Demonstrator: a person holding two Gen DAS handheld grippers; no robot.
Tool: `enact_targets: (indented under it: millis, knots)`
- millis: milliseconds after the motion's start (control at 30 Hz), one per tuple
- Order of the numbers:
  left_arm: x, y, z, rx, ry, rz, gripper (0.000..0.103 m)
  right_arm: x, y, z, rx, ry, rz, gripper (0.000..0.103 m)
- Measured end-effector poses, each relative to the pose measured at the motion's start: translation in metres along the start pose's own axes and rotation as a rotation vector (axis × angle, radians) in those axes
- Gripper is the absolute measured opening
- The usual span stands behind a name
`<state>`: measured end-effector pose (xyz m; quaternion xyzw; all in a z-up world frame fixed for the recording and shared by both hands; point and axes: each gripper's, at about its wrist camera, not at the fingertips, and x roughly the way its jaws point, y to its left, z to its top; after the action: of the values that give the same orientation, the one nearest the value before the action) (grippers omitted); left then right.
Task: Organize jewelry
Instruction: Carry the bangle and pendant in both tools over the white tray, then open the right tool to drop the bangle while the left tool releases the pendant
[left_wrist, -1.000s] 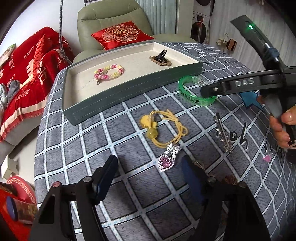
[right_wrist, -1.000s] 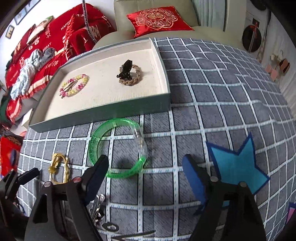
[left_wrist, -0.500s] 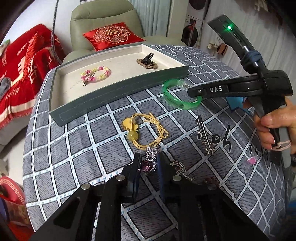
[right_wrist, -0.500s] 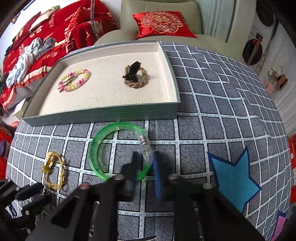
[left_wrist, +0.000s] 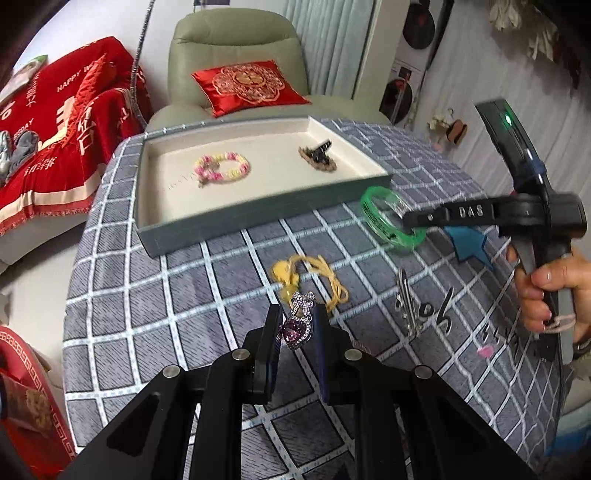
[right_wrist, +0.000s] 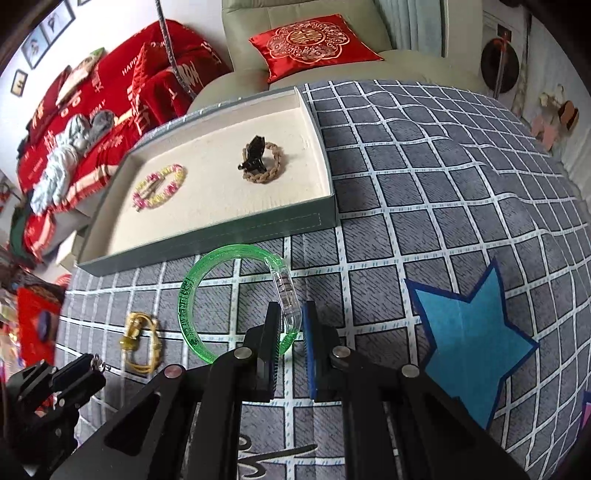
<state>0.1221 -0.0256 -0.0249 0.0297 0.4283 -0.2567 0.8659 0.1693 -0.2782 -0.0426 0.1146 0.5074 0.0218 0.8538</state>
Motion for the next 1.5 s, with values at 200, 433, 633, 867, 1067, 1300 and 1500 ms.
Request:
enact_targets:
  millis: [200, 433, 633, 867, 1067, 1300, 1500]
  knots:
    - [-0.012, 0.012, 0.02, -0.025, -0.045, 0.02, 0.034, -0.018, 0.006, 0.008, 0.004, -0.027, 0.036, 0.013]
    - [-0.017, 0.03, 0.062, -0.047, -0.102, 0.078, 0.034, -0.026, 0.028, 0.034, -0.043, -0.048, 0.055, 0.013]
    - [-0.016, 0.061, 0.113, -0.122, -0.157, 0.107, 0.034, -0.013, 0.053, 0.064, -0.087, -0.034, 0.068, 0.013]
    - [0.024, 0.07, 0.14, -0.104, -0.084, 0.139, 0.034, 0.027, 0.076, 0.097, -0.107, 0.014, 0.075, 0.013]
    - [0.069, 0.073, 0.128, -0.081, 0.028, 0.177, 0.034, 0.066, 0.083, 0.103, -0.119, 0.073, 0.043, 0.013]
    - [0.1, 0.073, 0.126, -0.064, 0.073, 0.244, 0.034, 0.088, 0.071, 0.114, -0.125, 0.071, -0.032, 0.013]
    - [0.115, 0.069, 0.127, -0.058, 0.075, 0.324, 0.034, 0.093, 0.061, 0.124, -0.114, 0.04, -0.097, 0.013]
